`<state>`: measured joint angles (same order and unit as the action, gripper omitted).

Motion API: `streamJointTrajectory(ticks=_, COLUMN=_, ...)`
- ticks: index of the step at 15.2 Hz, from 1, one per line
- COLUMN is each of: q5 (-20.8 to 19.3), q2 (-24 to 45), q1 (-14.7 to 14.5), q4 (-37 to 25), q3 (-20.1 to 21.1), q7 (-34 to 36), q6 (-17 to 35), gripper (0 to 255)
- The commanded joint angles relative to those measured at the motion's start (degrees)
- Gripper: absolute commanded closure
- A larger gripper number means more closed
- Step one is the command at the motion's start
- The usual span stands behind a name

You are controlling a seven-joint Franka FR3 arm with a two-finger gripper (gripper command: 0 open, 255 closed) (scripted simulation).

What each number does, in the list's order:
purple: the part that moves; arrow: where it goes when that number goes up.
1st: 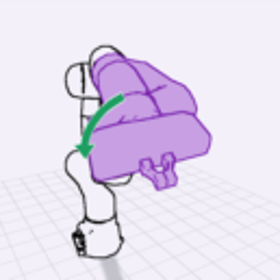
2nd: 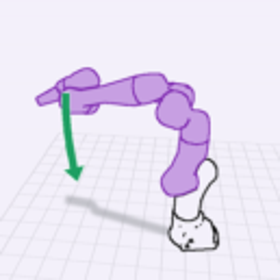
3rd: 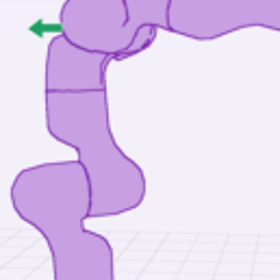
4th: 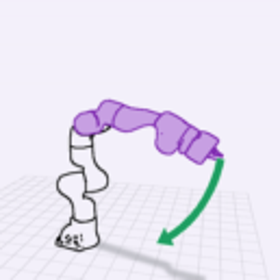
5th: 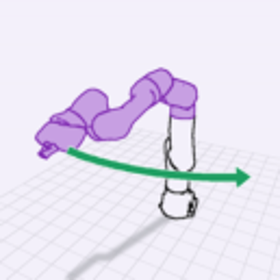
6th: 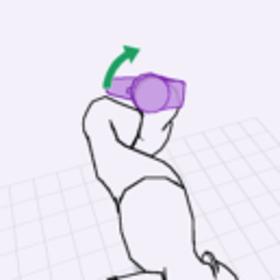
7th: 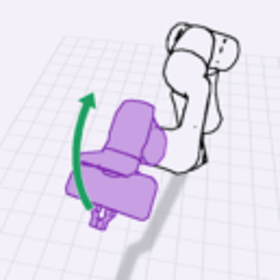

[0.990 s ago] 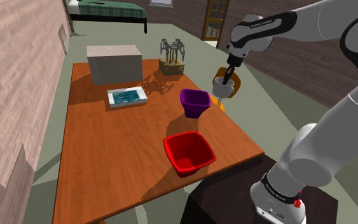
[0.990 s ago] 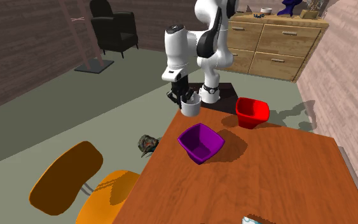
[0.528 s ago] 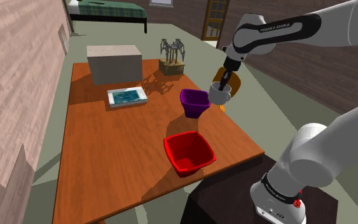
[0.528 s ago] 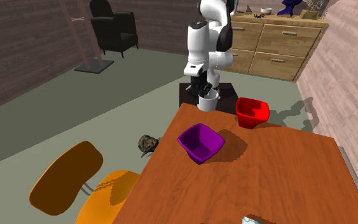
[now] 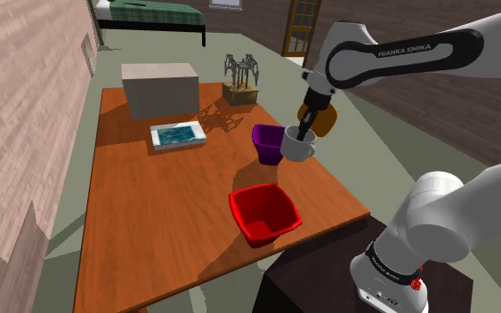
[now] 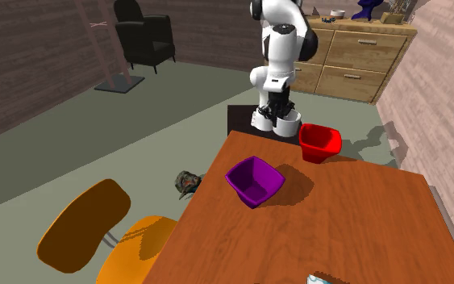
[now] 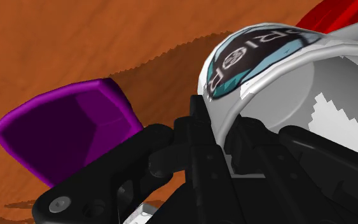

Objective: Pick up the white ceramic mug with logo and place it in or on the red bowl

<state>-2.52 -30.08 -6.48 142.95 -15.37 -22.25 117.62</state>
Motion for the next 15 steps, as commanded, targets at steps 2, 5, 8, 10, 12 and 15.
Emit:
streamJointTrajectory(ticks=2, q5=0.9, q2=-3.4, q1=-1.2, q4=3.1, q3=3.6, q7=4.4, q6=-0.2, gripper=255)
streamJointTrajectory(ticks=5, q5=2.4, q2=-5.8, q1=-2.9, q4=5.0, q3=7.3, q7=8.8, q6=-0.5, gripper=255)
streamJointTrajectory(ticks=8, q5=4.2, q2=-7.6, q1=-4.8, q4=6.4, q3=11.0, q7=13.2, q6=-0.7, gripper=255)
streamJointTrajectory(ticks=10, q5=5.6, q2=-8.4, q1=-6.2, q4=6.9, q3=13.6, q7=16.2, q6=-0.8, gripper=255)
streamJointTrajectory(ticks=12, q5=7.0, q2=-8.8, q1=-7.7, q4=7.2, q3=16.1, q7=19.2, q6=-0.8, gripper=255)
streamJointTrajectory(ticks=15, q5=9.1, q2=-8.9, q1=-9.9, q4=7.0, q3=19.9, q7=23.6, q6=-0.7, gripper=255)
